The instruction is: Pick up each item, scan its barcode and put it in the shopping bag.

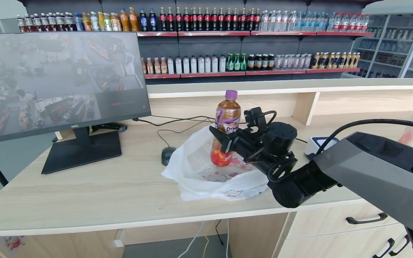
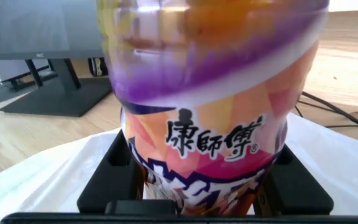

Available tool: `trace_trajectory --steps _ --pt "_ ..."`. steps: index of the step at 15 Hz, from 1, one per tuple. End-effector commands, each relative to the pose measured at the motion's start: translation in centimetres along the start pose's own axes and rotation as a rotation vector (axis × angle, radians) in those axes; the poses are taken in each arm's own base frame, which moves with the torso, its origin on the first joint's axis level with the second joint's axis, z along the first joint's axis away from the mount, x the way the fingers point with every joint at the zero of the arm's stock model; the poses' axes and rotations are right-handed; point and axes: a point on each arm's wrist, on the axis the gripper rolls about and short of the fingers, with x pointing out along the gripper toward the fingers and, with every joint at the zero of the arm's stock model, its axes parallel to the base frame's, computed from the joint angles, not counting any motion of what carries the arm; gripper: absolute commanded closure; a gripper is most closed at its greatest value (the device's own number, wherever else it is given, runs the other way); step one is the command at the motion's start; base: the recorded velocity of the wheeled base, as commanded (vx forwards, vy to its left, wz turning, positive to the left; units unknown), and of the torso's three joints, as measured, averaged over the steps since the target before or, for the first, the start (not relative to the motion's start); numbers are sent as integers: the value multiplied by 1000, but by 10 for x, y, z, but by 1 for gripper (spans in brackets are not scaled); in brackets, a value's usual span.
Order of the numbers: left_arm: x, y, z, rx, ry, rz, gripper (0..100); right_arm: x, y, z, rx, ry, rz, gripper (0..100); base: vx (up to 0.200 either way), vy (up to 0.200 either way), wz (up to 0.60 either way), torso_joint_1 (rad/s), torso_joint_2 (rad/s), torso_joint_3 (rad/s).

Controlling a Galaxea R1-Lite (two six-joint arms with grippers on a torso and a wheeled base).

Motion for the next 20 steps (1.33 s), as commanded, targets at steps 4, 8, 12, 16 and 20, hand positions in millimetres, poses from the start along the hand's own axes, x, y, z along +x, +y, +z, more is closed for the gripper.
trace_trajectory --steps 4,8,12,16,20 --pt "0 0 0 0 0 0 0 14 -5 -27 -24 2 -16 100 0 0 0 0 0 0" --pt "0 0 0 0 0 0 0 14 -6 -33 -42 12 -15 100 0 0 0 0 0 0" --pt "0 0 0 0 0 0 0 14 -6 -44 -58 35 -14 100 0 0 0 0 0 0" --pt "0 0 0 0 0 0 0 13 -7 -48 -64 40 -15 100 0 0 0 0 0 0" --pt "0 0 0 0 0 0 0 10 -5 -48 -64 34 -11 100 0 0 0 0 0 0"
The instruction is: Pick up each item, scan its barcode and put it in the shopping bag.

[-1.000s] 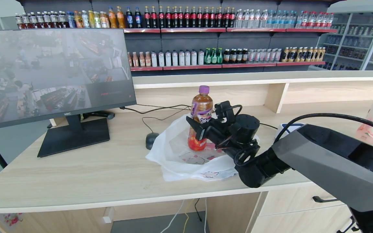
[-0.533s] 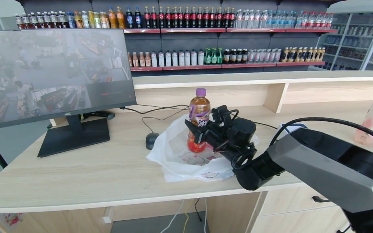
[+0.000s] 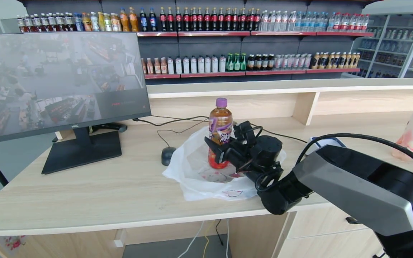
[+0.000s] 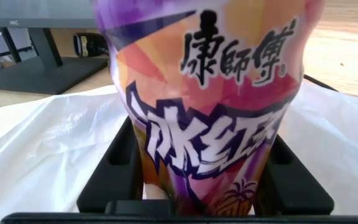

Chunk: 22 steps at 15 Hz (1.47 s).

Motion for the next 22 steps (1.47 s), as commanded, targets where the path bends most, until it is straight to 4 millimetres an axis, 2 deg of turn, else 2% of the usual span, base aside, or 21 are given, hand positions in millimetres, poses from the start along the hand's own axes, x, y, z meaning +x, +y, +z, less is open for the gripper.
trace_trajectory --steps 1,2,3,6,11,14,17,20,22 --pt "0 0 0 0 0 0 0 0 0 0 2 2 2 100 0 0 0 0 0 0" --pt "0 0 0 0 0 0 0 0 0 1 2 -1 2 100 0 0 0 0 0 0" --pt "0 0 0 0 0 0 0 0 0 3 1 -4 1 0 0 0 0 0 0 0" --pt "0 0 0 0 0 0 0 0 0 7 0 -28 8 0 0 0 0 0 0 0" --pt "0 0 0 0 0 0 0 -5 2 28 3 -122 51 0 0 0 0 0 0 0" --pt "0 0 0 0 0 0 0 -17 5 42 -3 -161 56 0 0 0 0 0 0 0" --pt "0 0 0 0 0 0 0 -42 1 51 1 -138 41 0 0 0 0 0 0 0" --pt "0 0 0 0 0 0 0 -76 17 84 -30 -125 50 0 0 0 0 0 0 0" --pt "0 0 0 0 0 0 0 -100 23 95 -48 -97 50 0 0 0 0 0 0 0"
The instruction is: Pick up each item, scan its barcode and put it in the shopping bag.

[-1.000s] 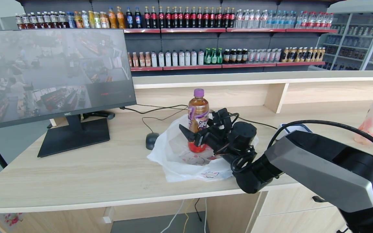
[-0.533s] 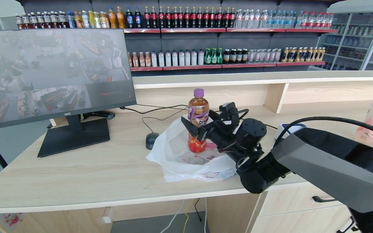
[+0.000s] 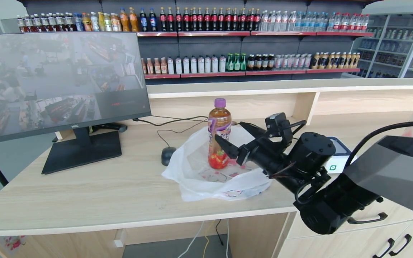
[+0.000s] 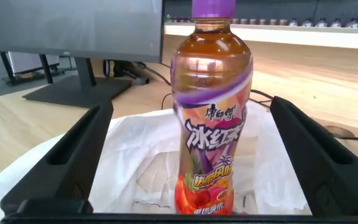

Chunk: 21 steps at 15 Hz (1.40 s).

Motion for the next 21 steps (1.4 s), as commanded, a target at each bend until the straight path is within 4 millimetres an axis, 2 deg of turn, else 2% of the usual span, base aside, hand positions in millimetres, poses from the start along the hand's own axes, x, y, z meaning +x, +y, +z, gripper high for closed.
trace_trajectory --steps 1,3,6,10,13,20,21 --pt "0 0 0 0 0 0 0 -32 11 33 -15 -4 6 0 0 0 0 0 0 0" --pt "0 0 0 2 0 0 0 -44 14 54 -31 -42 5 0 0 0 0 0 0 0" --pt "0 0 0 2 0 0 0 -56 9 51 -30 -5 -14 0 0 0 0 0 0 0" --pt "0 0 0 0 0 0 0 -53 18 47 -42 2 14 0 0 0 0 0 0 0" --pt "0 0 0 0 0 0 0 -51 17 53 -47 -21 11 0 0 0 0 0 0 0" --pt "0 0 0 3 0 0 0 -49 15 49 -48 -13 5 0 0 0 0 0 0 0" --pt "0 0 0 2 0 0 0 -49 14 48 -47 -9 3 0 0 -200 0 2 2 2"
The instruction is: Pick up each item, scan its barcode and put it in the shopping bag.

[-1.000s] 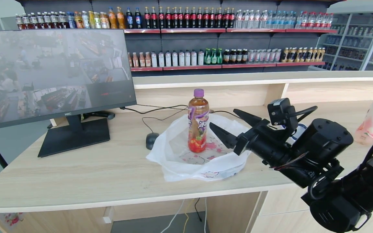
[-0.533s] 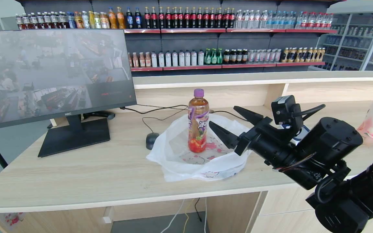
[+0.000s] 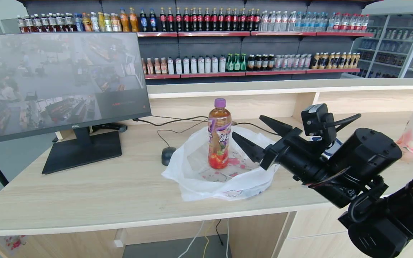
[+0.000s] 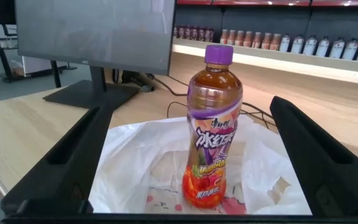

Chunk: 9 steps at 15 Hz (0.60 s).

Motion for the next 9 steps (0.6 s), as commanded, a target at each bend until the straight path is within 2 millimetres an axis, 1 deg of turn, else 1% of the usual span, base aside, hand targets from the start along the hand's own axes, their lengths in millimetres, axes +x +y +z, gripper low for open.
trace_trajectory --steps 1,4,9 --pt "0 0 0 0 0 0 0 1 -1 -4 1 11 -1 0 0 -200 0 2 2 2" --pt "0 0 0 0 0 0 0 1 -4 -7 0 17 -12 0 0 -200 0 -4 2 4" --pt "0 0 0 0 0 0 0 -4 -12 -3 -8 14 -37 0 0 -200 0 2 2 2"
